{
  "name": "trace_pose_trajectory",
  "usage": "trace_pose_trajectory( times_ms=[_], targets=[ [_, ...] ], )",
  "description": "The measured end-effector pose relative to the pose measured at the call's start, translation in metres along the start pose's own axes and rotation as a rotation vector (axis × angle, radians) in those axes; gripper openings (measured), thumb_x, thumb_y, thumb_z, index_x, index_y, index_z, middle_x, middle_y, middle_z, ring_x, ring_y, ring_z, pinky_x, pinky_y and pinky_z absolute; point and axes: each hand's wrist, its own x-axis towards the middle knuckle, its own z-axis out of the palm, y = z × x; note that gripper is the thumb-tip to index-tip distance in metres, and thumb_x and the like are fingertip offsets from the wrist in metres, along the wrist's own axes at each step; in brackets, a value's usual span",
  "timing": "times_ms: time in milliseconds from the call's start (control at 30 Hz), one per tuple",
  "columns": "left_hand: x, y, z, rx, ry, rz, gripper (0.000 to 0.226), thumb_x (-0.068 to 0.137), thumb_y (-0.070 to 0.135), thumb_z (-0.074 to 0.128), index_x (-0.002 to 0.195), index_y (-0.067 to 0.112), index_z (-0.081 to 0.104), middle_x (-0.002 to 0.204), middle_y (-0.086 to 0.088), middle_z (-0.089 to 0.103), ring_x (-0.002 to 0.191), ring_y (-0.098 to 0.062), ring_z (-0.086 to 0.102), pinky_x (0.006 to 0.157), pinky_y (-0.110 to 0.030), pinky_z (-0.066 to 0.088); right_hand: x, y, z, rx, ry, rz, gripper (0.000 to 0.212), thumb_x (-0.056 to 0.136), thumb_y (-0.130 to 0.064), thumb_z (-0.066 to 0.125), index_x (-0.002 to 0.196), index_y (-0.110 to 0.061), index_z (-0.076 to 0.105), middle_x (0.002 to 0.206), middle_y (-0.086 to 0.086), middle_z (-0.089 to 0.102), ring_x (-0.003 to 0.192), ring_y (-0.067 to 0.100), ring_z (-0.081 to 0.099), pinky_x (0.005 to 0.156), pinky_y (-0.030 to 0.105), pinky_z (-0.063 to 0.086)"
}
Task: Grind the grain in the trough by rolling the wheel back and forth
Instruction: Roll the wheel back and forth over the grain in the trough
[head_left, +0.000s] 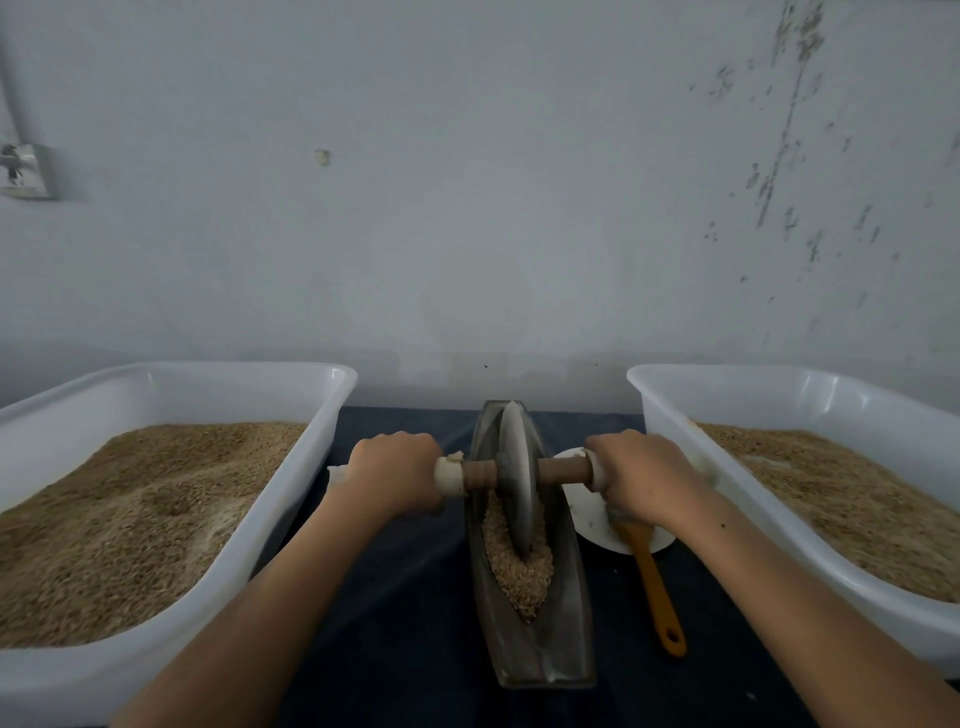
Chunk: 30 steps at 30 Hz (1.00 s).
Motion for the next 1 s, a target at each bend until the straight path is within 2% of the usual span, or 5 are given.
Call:
trace_pose_trajectory(
  times_ms=[133, 267, 600, 800, 1000],
  targets=[
    [0.0, -0.002, 0.004, -0.023, 0.052, 0.004, 0.026, 0.081, 0.036, 0.067, 0.102, 0.023, 0.06, 0.097, 0.003, 0.065, 0.09, -0.015, 0.061, 0.083, -0.032, 0.049, -0.001, -0.003, 0.004, -0.024, 0.152, -0.018, 0.019, 0.09, -0.017, 0.056, 0.087, -0.03, 0.042, 0.093, -0.007, 0.061, 0.089, 0.015, 0.058, 0.084, 0.031, 0.042],
    [0.0, -0.001, 0.003, 0.0, 0.028, -0.007, 0.027, 0.079, 0.034, 0.068, 0.103, 0.023, 0.062, 0.096, 0.003, 0.065, 0.091, -0.016, 0.062, 0.085, -0.034, 0.05, -0.003, -0.004, -0.003, -0.019, 0.033, 0.004, 0.015, 0.089, -0.018, 0.058, 0.093, -0.028, 0.047, 0.099, -0.004, 0.063, 0.093, 0.016, 0.06, 0.091, 0.033, 0.046],
    [0.003, -0.003, -0.001, 0.005, -0.135, -0.007, 0.04, 0.075, 0.037, 0.073, 0.11, 0.021, 0.061, 0.092, 0.004, 0.062, 0.091, -0.017, 0.062, 0.083, -0.033, 0.05, 0.0, 0.0, -0.012, 0.036, -0.214, 0.016, 0.024, 0.081, -0.015, 0.064, 0.074, -0.03, 0.046, 0.073, -0.008, 0.054, 0.07, 0.009, 0.054, 0.069, 0.024, 0.045],
    [0.003, -0.003, 0.002, 0.007, -0.043, -0.008, 0.032, 0.077, 0.036, 0.071, 0.105, 0.023, 0.061, 0.097, 0.003, 0.066, 0.091, -0.016, 0.063, 0.08, -0.031, 0.049, -0.002, -0.004, -0.011, 0.03, -0.109, 0.013, 0.015, 0.088, -0.016, 0.059, 0.091, -0.028, 0.05, 0.097, -0.003, 0.062, 0.093, 0.017, 0.06, 0.09, 0.033, 0.046],
    [0.001, -0.002, 0.004, 0.03, 0.116, 0.01, 0.017, 0.083, 0.034, 0.063, 0.096, 0.025, 0.057, 0.096, 0.004, 0.064, 0.088, -0.015, 0.061, 0.08, -0.03, 0.048, -0.004, -0.005, 0.0, 0.006, 0.129, 0.001, 0.021, 0.089, -0.017, 0.057, 0.086, -0.031, 0.04, 0.091, -0.008, 0.057, 0.092, 0.016, 0.058, 0.089, 0.033, 0.039]
  ],
)
